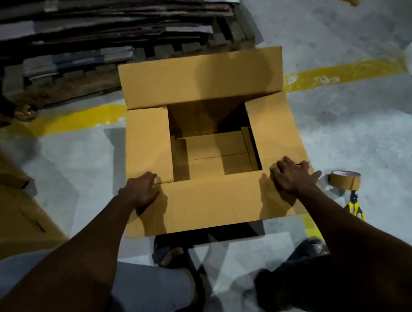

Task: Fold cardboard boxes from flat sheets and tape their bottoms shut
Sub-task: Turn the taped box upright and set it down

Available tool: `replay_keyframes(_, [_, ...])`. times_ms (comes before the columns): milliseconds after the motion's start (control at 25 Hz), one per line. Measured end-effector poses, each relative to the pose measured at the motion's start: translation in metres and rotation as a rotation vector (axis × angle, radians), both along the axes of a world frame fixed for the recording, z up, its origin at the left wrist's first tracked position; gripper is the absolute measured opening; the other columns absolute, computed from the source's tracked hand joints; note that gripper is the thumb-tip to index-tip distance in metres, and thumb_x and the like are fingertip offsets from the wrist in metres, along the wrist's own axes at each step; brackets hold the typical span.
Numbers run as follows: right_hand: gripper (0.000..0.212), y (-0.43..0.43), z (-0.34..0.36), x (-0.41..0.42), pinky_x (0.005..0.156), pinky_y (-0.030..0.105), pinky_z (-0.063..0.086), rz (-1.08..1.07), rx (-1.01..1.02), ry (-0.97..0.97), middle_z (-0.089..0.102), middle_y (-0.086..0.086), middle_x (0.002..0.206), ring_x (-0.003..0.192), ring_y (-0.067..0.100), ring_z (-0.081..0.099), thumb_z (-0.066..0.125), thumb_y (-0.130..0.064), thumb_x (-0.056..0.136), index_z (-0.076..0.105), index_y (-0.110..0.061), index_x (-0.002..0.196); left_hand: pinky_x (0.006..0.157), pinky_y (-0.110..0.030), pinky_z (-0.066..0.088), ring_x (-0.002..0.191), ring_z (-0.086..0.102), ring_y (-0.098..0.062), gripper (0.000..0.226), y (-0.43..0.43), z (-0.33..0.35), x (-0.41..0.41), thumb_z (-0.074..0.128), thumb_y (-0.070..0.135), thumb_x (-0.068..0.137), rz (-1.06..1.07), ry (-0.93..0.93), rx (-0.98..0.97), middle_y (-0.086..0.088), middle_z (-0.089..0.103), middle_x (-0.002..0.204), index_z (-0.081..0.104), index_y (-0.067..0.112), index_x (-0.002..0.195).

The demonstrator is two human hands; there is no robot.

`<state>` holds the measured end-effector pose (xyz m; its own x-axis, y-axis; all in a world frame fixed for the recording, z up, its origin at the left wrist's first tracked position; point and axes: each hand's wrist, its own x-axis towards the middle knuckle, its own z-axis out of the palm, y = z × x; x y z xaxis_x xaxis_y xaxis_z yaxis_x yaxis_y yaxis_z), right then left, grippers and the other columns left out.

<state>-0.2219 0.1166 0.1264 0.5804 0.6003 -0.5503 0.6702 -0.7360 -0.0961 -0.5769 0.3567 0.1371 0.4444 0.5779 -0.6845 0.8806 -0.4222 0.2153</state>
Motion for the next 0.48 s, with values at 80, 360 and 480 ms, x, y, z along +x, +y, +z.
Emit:
replay_keyframes(80, [0.045,-0.001,-0.004,-0.006,0.104,0.07,0.022,-0.149,0.079,-0.078,0.032,0.006,0.147,0.134,0.043,0.029,0.032,-0.053,0.097,0.046,-0.027,0.132,0.107,-0.054,0.034,0.132,0.035,-0.041,0.055,0.002,-0.004,-0.005,0.045,0.044,0.094,0.025,0.006,0.074,-0.013,0.03,0.149,0.033,0.026,0.144])
replay_keyframes(360, [0.059,-0.023,0.021,-0.002,0.1,0.057,0.033,-0.546,0.081,-0.123,0.042,0.021,0.133,0.123,0.044,0.043,0.031,-0.062,0.091,0.042,-0.017,0.129,0.079,-0.044,0.055,0.111,0.051,-0.043,0.068,-0.004,0.026,-0.037,0.044,0.059,0.089,0.8,0.019,0.062,-0.024,0.038,0.135,0.039,0.015,0.14])
replay_keyframes(480, [0.067,-0.017,0.046,0.0,0.095,0.057,0.041,-0.501,0.243,-0.139,0.048,0.02,0.124,0.113,0.047,0.048,0.022,-0.066,0.084,0.046,-0.016,0.121,0.076,-0.038,0.053,0.091,0.061,-0.039,0.055,0.008,0.052,-0.037,0.042,0.049,0.089,0.994,-0.164,0.129,-0.022,0.059,0.109,0.056,0.002,0.113])
